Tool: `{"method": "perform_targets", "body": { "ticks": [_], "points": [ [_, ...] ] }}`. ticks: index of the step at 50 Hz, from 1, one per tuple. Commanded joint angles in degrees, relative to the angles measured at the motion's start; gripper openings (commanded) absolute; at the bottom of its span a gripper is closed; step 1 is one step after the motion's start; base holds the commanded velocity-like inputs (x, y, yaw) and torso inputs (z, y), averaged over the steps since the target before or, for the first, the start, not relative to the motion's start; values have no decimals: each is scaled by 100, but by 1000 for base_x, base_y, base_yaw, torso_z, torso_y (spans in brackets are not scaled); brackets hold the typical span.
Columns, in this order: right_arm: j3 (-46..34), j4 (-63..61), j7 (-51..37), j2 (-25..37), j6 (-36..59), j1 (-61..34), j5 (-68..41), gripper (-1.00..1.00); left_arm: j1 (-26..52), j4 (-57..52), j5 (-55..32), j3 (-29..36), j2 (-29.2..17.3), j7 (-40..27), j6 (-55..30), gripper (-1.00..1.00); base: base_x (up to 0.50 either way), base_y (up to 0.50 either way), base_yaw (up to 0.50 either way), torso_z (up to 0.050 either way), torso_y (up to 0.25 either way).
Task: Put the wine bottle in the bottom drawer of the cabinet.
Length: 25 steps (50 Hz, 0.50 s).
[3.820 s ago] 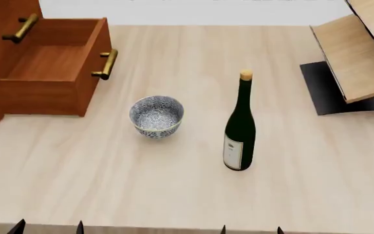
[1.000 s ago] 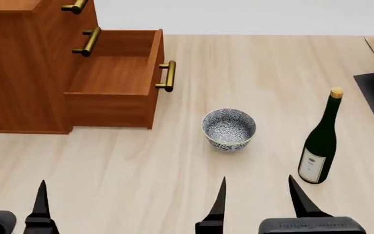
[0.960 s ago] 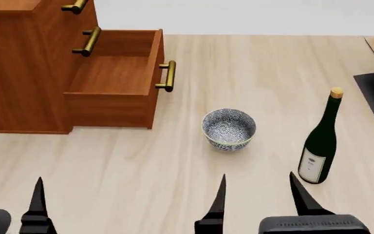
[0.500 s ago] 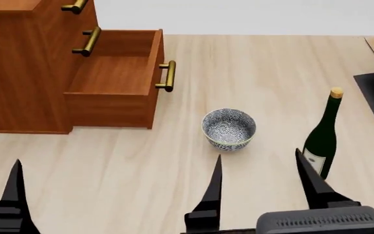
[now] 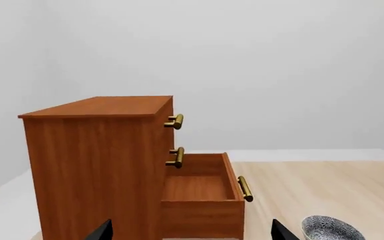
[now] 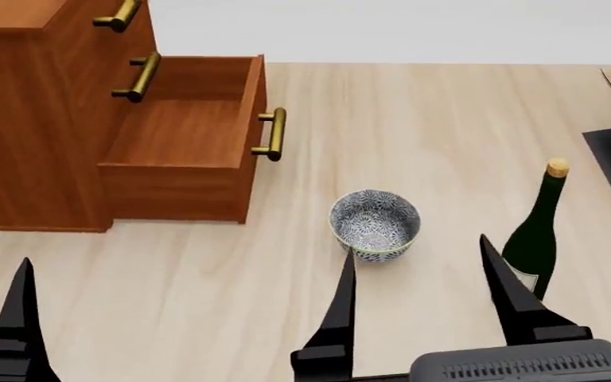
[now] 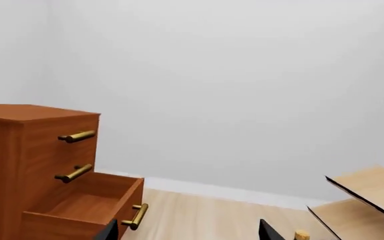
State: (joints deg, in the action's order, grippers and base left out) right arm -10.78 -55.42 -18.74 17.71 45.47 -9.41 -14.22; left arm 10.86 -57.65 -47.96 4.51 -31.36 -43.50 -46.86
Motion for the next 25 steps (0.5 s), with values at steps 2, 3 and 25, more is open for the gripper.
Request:
{"method": "perform_targets", "body": {
  "ticks": [2, 3, 25],
  "points": [
    [-66, -41, -42, 39, -19, -12, -15, 100, 98, -124, -288, 32, -174, -229, 100, 100, 326, 0, 0, 0, 0],
    [-60, -50, -47, 38, -15, -12, -23, 100, 112, -174, -257, 52, -213, -261, 113, 100, 336, 0, 0, 0, 0],
    [-116, -42, -89, 127, -145, -28, -51, 100, 94, -47, -250, 309, -358, -420, 423, 100, 417, 8, 0, 0, 0]
  ]
}}
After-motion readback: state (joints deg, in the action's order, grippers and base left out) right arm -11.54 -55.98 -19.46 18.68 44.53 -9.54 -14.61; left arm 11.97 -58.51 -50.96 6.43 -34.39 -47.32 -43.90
